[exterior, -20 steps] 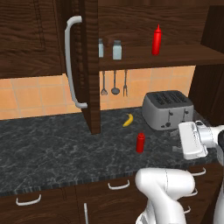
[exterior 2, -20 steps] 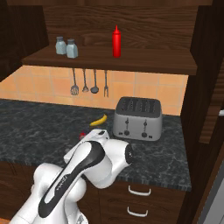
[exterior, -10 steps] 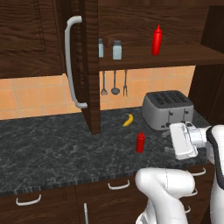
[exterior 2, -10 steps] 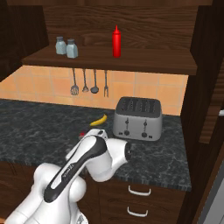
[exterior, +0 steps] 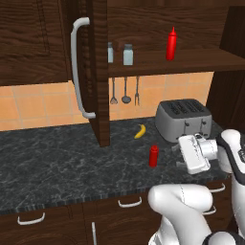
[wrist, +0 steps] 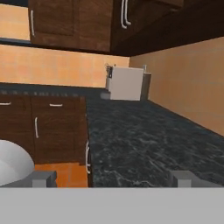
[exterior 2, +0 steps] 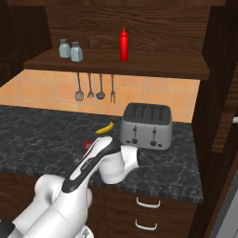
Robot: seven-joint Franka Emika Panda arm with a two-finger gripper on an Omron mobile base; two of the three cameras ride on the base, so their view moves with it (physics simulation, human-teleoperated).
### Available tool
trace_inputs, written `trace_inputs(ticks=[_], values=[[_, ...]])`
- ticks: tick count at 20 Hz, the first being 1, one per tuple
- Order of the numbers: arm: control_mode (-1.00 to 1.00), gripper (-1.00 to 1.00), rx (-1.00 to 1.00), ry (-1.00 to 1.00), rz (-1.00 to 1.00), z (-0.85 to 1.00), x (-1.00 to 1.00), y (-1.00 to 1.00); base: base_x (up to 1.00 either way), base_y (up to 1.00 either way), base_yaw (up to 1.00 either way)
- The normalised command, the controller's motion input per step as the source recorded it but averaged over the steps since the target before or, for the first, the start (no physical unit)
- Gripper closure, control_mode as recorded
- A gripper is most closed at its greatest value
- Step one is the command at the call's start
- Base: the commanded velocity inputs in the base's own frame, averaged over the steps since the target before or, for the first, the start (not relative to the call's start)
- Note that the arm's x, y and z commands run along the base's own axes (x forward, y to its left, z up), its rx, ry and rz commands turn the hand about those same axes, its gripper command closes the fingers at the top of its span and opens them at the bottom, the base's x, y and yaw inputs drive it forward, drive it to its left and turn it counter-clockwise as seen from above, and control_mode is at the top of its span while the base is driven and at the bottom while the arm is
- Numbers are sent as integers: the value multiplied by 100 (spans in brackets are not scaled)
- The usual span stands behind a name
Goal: Put the shaker and condiment bottle from the counter next to their counterparts in the cabinet.
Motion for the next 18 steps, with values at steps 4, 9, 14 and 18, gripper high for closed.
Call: trace_inputs(ticks=[4, 9, 14, 18], values=[[-100, -100, 0, 0, 13, -19, 18, -9, 0, 0, 0], [-100, -100, 0, 0, 10, -28, 40, 0, 0, 0, 0], [-100, -100, 0, 0, 9, -33, 32, 0, 0, 0, 0], [-100, -100, 0, 0, 7, -30, 21, -6, 0, 0, 0]])
